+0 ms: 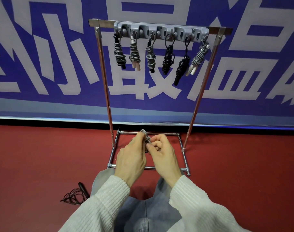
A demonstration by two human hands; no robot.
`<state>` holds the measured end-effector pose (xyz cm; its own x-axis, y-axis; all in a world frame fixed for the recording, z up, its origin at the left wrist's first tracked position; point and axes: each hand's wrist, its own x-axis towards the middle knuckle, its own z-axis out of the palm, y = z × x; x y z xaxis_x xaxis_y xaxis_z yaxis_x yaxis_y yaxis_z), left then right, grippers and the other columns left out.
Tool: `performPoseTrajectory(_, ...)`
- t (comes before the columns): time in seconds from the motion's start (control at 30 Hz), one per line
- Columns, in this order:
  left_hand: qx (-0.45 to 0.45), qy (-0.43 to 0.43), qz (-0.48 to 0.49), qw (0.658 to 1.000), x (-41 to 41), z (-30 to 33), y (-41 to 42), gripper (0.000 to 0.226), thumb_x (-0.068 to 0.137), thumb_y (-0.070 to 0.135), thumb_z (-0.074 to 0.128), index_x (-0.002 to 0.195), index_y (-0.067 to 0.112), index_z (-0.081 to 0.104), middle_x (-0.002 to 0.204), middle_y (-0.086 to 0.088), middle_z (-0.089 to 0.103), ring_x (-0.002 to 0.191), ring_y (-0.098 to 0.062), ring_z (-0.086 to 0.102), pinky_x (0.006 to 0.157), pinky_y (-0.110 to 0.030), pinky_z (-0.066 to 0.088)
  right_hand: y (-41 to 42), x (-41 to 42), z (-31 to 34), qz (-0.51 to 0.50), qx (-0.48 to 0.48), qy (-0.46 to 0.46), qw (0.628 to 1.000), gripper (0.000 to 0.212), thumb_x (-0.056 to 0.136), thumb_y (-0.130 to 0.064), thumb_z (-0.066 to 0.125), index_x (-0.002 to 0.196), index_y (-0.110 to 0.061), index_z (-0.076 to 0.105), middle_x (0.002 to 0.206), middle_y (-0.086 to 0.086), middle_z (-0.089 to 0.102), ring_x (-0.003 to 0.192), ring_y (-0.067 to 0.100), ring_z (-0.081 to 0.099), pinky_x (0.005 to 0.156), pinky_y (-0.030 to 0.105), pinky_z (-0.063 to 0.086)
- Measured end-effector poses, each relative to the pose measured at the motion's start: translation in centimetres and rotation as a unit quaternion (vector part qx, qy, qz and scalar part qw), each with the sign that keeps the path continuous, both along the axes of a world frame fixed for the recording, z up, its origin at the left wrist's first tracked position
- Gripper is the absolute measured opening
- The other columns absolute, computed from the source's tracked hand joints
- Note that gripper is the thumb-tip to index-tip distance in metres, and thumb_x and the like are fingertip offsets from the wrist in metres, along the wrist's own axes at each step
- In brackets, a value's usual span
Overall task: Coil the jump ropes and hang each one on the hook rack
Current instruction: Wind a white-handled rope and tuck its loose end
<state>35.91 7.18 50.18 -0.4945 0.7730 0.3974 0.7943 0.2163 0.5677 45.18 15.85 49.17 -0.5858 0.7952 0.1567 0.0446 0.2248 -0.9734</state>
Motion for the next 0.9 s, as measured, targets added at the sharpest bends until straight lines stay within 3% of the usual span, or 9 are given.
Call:
performPoseTrajectory(0.13, -0.004, 0.017, -0.013, 1.000, -0.4, -0.1, 0.0, 0.010, 0.102, 0.025, 0.037, 0.108, 0.033, 0.040, 0.089, 0.017, 0.055, 0.077, -0.029, 0.064, 0.066, -0.046, 0.051, 0.1, -0.1, 0.3, -0.012, -0.063, 0.048, 0.997, 0.008, 0.091, 0.000, 0.070, 0.086, -0.006, 0.068, 0.072, 0.002, 0.074, 0.067, 0.007, 0.069, 0.066, 0.021, 0.052)
performPoseTrajectory(0.23, -0.002, 0.007, -0.026, 1.000, -0.5, -0.3, -0.1, 0.014, 0.100, 0.029, 0.038, 0.113, 0.033, 0.040, 0.089, 0.014, 0.060, 0.073, -0.026, 0.065, 0.067, -0.047, 0.053, -0.2, -0.2, 0.0, -0.012, -0.090, 0.068, 0.994, 0.007, 0.091, 0.000, 0.072, 0.092, -0.006, 0.074, 0.085, 0.006, 0.078, 0.083, 0.018, 0.075, 0.077, 0.026, 0.058)
performPoseTrajectory(0.33, 0.013, -0.004, -0.021, 1.000, -0.6, -0.4, -0.3, 0.016, 0.100, 0.027, 0.043, 0.114, 0.034, 0.038, 0.079, 0.014, 0.055, 0.068, -0.027, 0.064, 0.064, -0.045, 0.052, -0.4, -0.1, 0.0, -0.006, -0.064, 0.054, 0.996, 0.020, 0.092, -0.002, 0.072, 0.097, -0.020, 0.078, 0.093, -0.001, 0.080, 0.092, 0.016, 0.075, 0.085, 0.028, 0.059)
performPoseTrajectory(0.5, 0.036, -0.008, -0.014, 0.999, -0.2, -0.4, 0.0, 0.015, 0.102, 0.025, 0.042, 0.115, 0.032, 0.041, 0.086, 0.015, 0.061, 0.073, -0.025, 0.066, 0.065, -0.047, 0.052, -1.0, -0.4, 0.0, -0.070, -0.078, 0.090, 0.990, 0.009, 0.091, -0.004, 0.073, 0.091, -0.013, 0.071, 0.081, 0.004, 0.076, 0.074, 0.013, 0.071, 0.073, 0.030, 0.057)
performPoseTrajectory(0.67, 0.067, -0.050, 0.007, 0.996, 0.0, -0.5, 0.2, 0.011, 0.105, 0.026, 0.041, 0.110, 0.036, 0.042, 0.077, 0.016, 0.066, 0.064, -0.012, 0.064, 0.064, -0.044, 0.052, -1.8, -0.7, -0.4, -0.126, -0.025, 0.091, 0.988, 0.014, 0.091, -0.008, 0.075, 0.086, -0.020, 0.069, 0.079, -0.004, 0.074, 0.072, 0.010, 0.070, 0.071, 0.028, 0.058)
performPoseTrajectory(0.9, 0.057, -0.051, 0.023, 0.997, -0.2, -0.5, 0.4, 0.010, 0.104, 0.023, 0.046, 0.111, 0.030, 0.042, 0.075, 0.012, 0.068, 0.065, -0.020, 0.067, 0.065, -0.046, 0.053, -1.2, -0.6, -0.3, -0.090, -0.030, 0.083, 0.992, 0.018, 0.092, -0.005, 0.071, 0.095, -0.022, 0.076, 0.086, -0.005, 0.077, 0.081, 0.010, 0.073, 0.075, 0.023, 0.057)
